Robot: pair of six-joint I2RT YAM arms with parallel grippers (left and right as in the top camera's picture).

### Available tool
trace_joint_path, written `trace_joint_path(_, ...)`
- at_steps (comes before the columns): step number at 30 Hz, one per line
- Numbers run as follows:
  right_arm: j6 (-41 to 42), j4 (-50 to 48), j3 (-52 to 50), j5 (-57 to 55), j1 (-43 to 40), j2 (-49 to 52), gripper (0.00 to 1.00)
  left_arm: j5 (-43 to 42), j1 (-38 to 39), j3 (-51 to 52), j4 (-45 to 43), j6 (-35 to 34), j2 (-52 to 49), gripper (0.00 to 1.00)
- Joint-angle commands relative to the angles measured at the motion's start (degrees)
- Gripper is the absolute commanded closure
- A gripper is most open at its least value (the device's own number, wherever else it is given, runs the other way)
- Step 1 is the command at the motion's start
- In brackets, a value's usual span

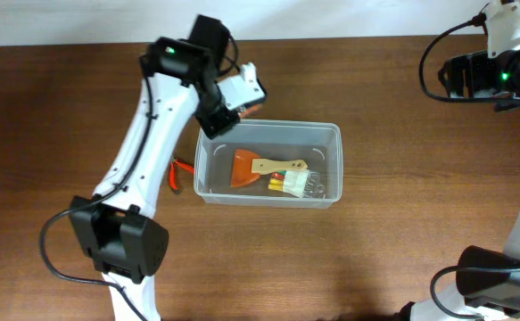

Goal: Pack container
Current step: 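Place the socket rail into the container and release it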

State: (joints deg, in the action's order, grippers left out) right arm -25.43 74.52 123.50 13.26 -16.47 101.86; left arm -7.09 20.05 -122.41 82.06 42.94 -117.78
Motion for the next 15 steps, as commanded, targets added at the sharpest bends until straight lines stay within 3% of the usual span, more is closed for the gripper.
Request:
trace_joint_path(1, 0.46, -0.15, -0.39, 1.14, -0.07, 0.22, 0.01, 0.76, 2.12, 3.74, -0.07, 4.11, -3.37, 0.98)
trace_joint_path(9, 0.44, -0.15, -0.39, 1.14, -0.07, 0.22, 0.01, 1.51, 2.4, 11.26, -0.5, 4.11, -9.99, 0.98)
trace_joint_path(10, 0.46, -0.15, -0.39, 1.14, -0.07, 0.22, 0.01, 1.55, 2.34, 11.96, -0.76, 4.11, -10.56, 0.93)
trace_joint_path(12, 0.46, -0.15, -0.39, 1.14, -0.07, 0.22, 0.01, 1.53, 2.19, 12.81, -0.85, 4.11, -11.74, 0.7)
trace_joint_path(15, 0.46, -0.15, -0.39, 1.14, -0.07, 0.22, 0.01, 2.64, 2.16, 12.87, -0.63, 4.04, -13.25, 0.63)
